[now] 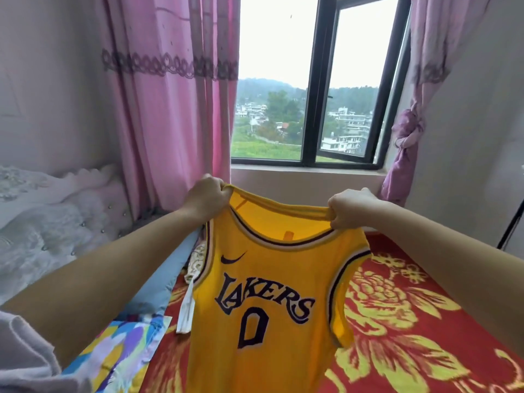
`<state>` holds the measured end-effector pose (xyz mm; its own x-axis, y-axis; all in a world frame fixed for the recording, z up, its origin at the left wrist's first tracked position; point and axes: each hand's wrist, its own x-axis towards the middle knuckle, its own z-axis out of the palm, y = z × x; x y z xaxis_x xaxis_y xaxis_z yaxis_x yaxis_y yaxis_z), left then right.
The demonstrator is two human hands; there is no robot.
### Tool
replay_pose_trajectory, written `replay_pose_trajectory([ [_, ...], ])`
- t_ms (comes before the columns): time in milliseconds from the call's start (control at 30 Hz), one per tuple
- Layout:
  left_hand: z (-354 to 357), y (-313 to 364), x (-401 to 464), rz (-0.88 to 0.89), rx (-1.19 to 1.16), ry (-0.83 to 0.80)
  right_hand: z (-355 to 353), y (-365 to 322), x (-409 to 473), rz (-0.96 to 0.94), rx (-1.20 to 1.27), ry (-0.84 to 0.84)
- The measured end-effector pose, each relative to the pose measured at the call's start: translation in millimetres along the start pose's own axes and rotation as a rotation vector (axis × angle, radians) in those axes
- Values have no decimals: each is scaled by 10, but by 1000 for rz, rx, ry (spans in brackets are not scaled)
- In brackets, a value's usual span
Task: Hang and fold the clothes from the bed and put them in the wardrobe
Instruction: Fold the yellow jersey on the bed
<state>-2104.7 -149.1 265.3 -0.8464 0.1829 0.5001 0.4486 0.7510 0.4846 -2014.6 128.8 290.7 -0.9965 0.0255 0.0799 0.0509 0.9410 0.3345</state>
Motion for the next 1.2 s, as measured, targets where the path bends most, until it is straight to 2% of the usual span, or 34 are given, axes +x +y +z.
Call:
replay_pose_trajectory([
  [67, -80, 59, -24, 152, -69, 161, 2, 53, 19, 39, 99, 64],
  [133, -182, 147, -36, 313, -179, 191, 35, 131, 59, 57, 179, 214],
  [200, -259, 225, -65, 322, -299, 143, 62, 192, 84, 66, 359, 366],
  [267, -317, 255, -69, 249, -402, 69, 55, 268, 88, 109, 696, 394],
  [333, -377, 226, -60, 207, -475, -78, 64, 351, 50, 139, 1018, 336],
  [433, -472, 122, -35, 193, -365, -348, 48, 419, -57, 52, 1272, 245],
  [533, -533, 31, -24, 137, -272, -544, -64, 433, -182, -122, 1209, 89],
  [667, -620, -76, -35, 115, -296, -557, -253, 603, -310, -291, 1121, -443],
  [733, -666, -123, -41, 44, -329, -578, -288, 680, -331, -290, 1136, -521],
  [767, -684, -132, -46, -18, -335, -605, -278, 673, -329, -242, 1146, -460],
  [867, -608, -60, -78, -236, -396, -671, -117, 509, -222, -26, 1067, -80],
  [967, -380, 190, -158, -445, -667, -617, 51, 180, -108, 124, 1086, 161],
  [1100, -40, 623, -305, -640, -1067, -622, 22, -330, -45, 45, 909, 316],
  [1200, 109, 962, -441, -704, -1319, -631, -94, -637, -36, -90, 1014, 276],
])
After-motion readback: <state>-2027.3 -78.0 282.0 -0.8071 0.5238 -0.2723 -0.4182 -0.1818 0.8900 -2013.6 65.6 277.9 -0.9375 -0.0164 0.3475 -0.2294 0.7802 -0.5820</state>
